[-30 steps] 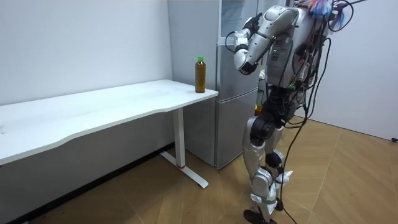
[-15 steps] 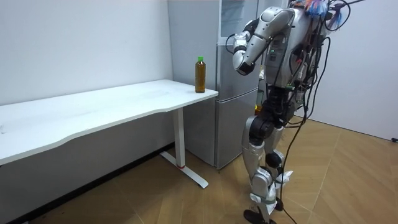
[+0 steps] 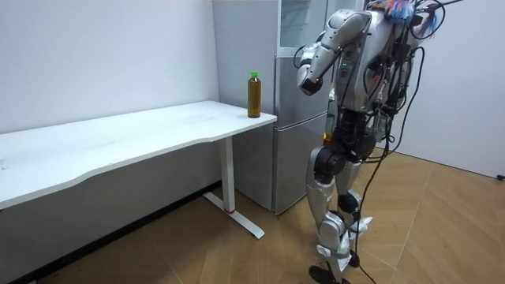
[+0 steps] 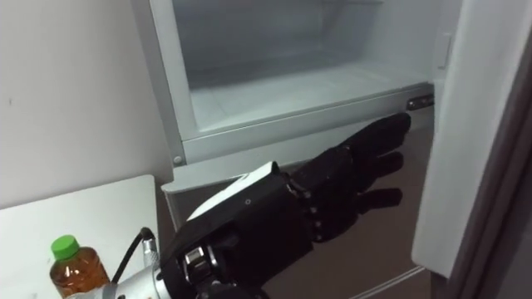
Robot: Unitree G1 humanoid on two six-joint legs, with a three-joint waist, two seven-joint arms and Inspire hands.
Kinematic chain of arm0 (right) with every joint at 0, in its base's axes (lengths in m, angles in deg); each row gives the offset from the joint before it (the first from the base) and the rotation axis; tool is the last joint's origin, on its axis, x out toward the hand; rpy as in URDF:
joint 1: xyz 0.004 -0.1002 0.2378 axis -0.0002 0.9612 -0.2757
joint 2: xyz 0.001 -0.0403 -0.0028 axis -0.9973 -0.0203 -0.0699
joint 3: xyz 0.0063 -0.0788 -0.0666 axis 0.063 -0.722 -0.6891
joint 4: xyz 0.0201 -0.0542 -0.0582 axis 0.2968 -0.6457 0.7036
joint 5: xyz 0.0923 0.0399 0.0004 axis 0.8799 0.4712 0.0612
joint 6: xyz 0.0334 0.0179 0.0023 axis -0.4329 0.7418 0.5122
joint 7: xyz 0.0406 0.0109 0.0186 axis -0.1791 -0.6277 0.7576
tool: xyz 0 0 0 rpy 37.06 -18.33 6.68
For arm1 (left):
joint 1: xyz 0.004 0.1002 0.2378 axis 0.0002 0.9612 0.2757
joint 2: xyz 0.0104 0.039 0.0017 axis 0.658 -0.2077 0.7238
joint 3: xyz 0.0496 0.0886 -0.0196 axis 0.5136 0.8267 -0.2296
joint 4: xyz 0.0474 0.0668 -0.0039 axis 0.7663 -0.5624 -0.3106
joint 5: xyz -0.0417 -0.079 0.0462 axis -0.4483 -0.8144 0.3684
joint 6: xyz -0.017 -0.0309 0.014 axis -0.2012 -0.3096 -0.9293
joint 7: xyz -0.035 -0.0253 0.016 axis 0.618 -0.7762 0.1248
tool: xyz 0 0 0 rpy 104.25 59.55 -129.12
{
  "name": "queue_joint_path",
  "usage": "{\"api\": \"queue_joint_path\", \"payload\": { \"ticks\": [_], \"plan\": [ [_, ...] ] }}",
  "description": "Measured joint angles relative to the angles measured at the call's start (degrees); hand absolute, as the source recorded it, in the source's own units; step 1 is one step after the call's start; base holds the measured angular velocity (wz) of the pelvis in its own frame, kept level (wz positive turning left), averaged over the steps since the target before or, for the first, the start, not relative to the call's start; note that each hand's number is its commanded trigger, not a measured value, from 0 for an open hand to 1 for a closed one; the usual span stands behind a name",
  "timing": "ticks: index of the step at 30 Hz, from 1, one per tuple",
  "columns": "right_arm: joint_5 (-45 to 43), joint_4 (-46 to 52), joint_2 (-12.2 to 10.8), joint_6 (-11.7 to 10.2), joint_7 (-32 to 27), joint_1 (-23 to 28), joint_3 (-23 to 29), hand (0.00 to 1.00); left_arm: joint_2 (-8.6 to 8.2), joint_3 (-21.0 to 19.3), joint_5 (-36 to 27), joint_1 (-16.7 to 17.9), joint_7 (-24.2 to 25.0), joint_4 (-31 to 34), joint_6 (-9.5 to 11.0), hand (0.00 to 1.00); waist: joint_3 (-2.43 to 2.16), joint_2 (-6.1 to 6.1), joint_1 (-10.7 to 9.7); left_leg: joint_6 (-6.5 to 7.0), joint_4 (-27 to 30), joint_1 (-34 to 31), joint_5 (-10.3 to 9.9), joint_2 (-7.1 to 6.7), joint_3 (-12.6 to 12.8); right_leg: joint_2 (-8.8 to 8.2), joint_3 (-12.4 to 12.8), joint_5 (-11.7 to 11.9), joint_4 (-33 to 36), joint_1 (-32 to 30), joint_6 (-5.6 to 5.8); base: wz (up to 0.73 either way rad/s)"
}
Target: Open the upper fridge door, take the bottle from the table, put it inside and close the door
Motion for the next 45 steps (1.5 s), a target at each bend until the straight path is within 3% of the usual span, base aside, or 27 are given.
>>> {"api": "queue_joint_path", "payload": {
  "ticks": [10,12,21,26,34,45],
  "plan": [
    [3.5,0.8,0.1,0.0,-1.2,1.8,2.2,0.0,-0.08,-0.1,0.0,-0.2,0.4,0.0,0.0,0.0,0.09,-0.22,-4.0,-0.46,-0.3,0.4,-0.4,0.61,4.2,0.86,2.4,0.1,1.2,-1.7,-0.19,-0.19],
    [3.8,0.8,0.1,0.0,-1.2,2.0,2.1,0.0,-0.12,0.0,0.0,-0.6,0.4,0.0,0.0,0.0,0.29,-0.46,-4.5,-0.58,-0.3,0.6,-0.5,0.75,5.0,1.11,3.3,0.1,1.4,-1.9,-0.28,-0.28],
    [4.2,1.0,-0.1,0.1,-1.4,2.1,2.1,0.0,-1.38,2.0,-2.1,-2.3,0.7,-0.6,0.0,0.0,0.4,-0.63,-6.1,-1.3,-0.3,0.7,-1.1,1.67,7.8,2.83,6.7,0.7,2.1,-3.5,-0.96,-0.22],
    [4.3,1.0,-0.1,0.1,-2.3,1.9,2.0,0.0,-1.38,3.4,-4.8,-4.4,0.8,-1.7,0.0,0.0,0.36,-0.27,-7.1,-1.54,-0.3,0.3,-1.1,1.89,7.8,2.91,7.2,0.8,1.8,-3.9,-1.17,-0.07],
    [6.2,1.0,0.2,0.1,-3.1,1.3,1.9,0.0,-1.5,5.7,-7.9,-8.2,0.2,-3.1,0.0,0.0,0.55,1.6,-7.3,-1.55,0.1,0.1,-1.1,1.84,7.9,2.92,8.1,0.8,1.8,-4.0,-1.17,-0.04],
    [6.1,0.7,0.2,0.2,-3.4,1.8,2.1,0.0,-2.24,5.5,-8.9,-9.3,0.2,-6.1,0.0,0.0,0.58,1.79,-8.5,-1.66,0.7,0.2,-1.0,1.94,7.3,2.79,7.5,0.8,1.9,-3.7,-1.28,0.01]
  ]
}}
